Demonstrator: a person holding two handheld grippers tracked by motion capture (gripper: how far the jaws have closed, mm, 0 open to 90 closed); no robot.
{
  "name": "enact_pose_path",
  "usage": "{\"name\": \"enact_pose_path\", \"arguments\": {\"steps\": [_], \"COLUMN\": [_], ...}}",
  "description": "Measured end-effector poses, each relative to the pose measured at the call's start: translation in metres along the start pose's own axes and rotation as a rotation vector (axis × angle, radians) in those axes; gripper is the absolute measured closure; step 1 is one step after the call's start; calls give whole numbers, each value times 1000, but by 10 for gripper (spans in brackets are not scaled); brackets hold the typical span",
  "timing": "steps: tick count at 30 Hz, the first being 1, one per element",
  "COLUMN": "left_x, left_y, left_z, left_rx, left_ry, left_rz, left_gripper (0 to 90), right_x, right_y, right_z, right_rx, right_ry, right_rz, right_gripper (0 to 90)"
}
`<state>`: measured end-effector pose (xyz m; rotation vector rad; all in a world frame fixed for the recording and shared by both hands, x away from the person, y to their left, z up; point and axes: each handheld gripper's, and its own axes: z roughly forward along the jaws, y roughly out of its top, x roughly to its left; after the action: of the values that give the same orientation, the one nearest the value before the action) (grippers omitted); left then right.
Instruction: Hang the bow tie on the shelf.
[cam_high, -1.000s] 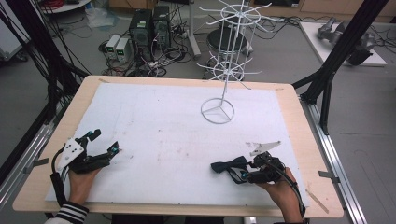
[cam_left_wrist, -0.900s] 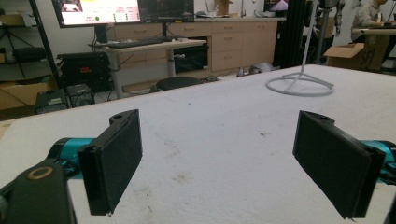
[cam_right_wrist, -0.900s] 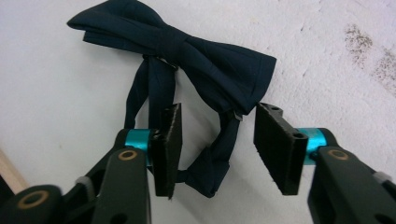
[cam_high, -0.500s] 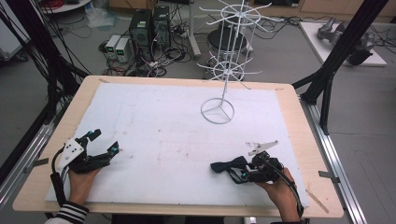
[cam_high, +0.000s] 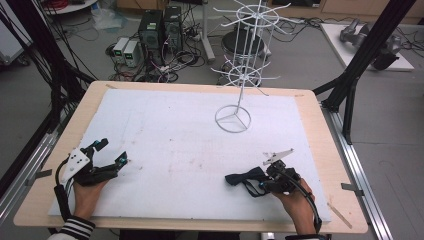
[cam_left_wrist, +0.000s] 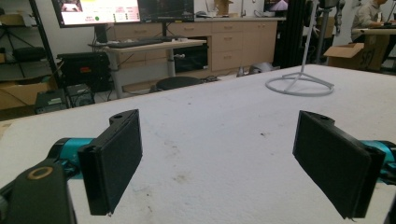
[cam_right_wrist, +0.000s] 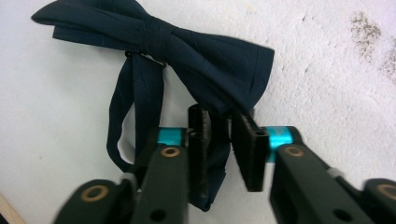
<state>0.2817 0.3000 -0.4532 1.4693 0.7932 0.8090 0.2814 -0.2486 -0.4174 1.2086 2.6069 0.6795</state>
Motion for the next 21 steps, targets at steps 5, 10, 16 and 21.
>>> {"name": "enact_pose_path", "arguments": {"steps": [5, 10, 16, 21], "left_x": [0, 0, 0, 0], "left_y": [0, 0, 0, 0], "left_z": [0, 0, 0, 0], "left_rx": [0, 0, 0, 0], "left_ry": [0, 0, -1, -1], "left_rz": [0, 0, 1, 1], "left_gripper": [161, 160, 161, 161], "right_x": [-2, 0, 1, 2], "right_y": [0, -2, -3, -2], "right_z": [0, -1, -4, -8], "right_rx": [-5, -34, -99, -195], "right_ry": [10, 15, 24, 24], "right_rz": [20, 22, 5, -16], "right_gripper": [841, 844, 844, 844]}}
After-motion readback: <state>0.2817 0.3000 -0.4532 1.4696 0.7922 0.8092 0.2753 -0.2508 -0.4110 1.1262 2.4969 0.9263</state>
